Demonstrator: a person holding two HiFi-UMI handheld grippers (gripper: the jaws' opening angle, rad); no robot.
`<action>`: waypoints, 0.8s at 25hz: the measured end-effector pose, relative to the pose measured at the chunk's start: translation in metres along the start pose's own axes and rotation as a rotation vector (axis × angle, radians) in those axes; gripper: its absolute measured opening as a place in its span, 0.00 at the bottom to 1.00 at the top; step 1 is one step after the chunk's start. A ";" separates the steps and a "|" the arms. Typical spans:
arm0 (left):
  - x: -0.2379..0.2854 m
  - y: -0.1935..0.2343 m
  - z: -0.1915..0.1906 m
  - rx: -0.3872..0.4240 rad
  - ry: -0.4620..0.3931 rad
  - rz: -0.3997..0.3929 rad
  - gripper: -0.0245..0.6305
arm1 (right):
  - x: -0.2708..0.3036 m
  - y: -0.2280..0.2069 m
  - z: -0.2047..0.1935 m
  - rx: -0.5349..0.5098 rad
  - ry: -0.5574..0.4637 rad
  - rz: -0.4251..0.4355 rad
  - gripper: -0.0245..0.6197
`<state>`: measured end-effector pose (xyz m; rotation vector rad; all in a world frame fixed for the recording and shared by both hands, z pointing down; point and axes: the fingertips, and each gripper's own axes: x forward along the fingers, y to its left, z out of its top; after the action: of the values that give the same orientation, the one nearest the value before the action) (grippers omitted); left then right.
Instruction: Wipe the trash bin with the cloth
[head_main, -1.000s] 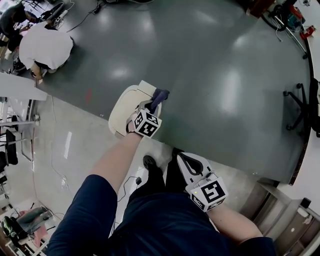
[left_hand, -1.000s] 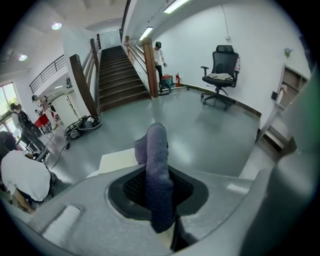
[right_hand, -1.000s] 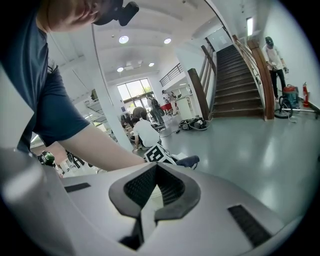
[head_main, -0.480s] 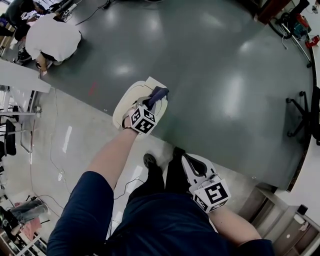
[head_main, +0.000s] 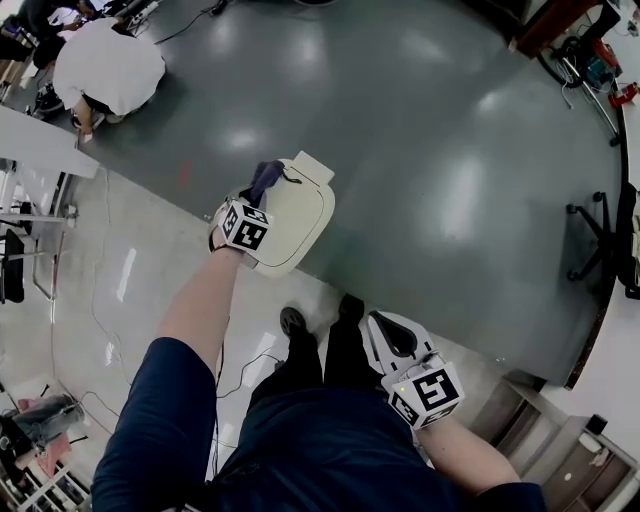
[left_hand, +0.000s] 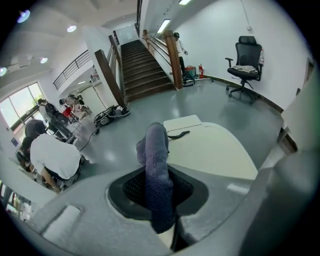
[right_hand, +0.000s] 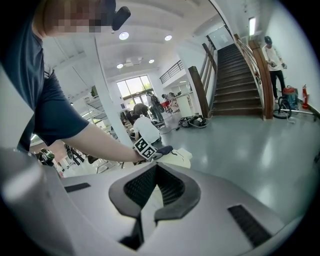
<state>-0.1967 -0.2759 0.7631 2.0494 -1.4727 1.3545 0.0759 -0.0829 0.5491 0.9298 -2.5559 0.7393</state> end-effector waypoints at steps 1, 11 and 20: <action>-0.002 0.003 -0.005 -0.018 0.008 0.006 0.12 | 0.000 0.001 0.000 -0.001 -0.001 -0.001 0.05; -0.018 -0.064 0.004 0.033 -0.053 -0.089 0.12 | 0.003 0.014 0.002 -0.003 -0.006 0.010 0.05; -0.041 -0.162 0.010 0.169 -0.111 -0.245 0.12 | -0.003 0.023 0.002 -0.009 -0.007 0.019 0.05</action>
<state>-0.0550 -0.1861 0.7702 2.3544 -1.1330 1.3235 0.0621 -0.0672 0.5379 0.9082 -2.5749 0.7304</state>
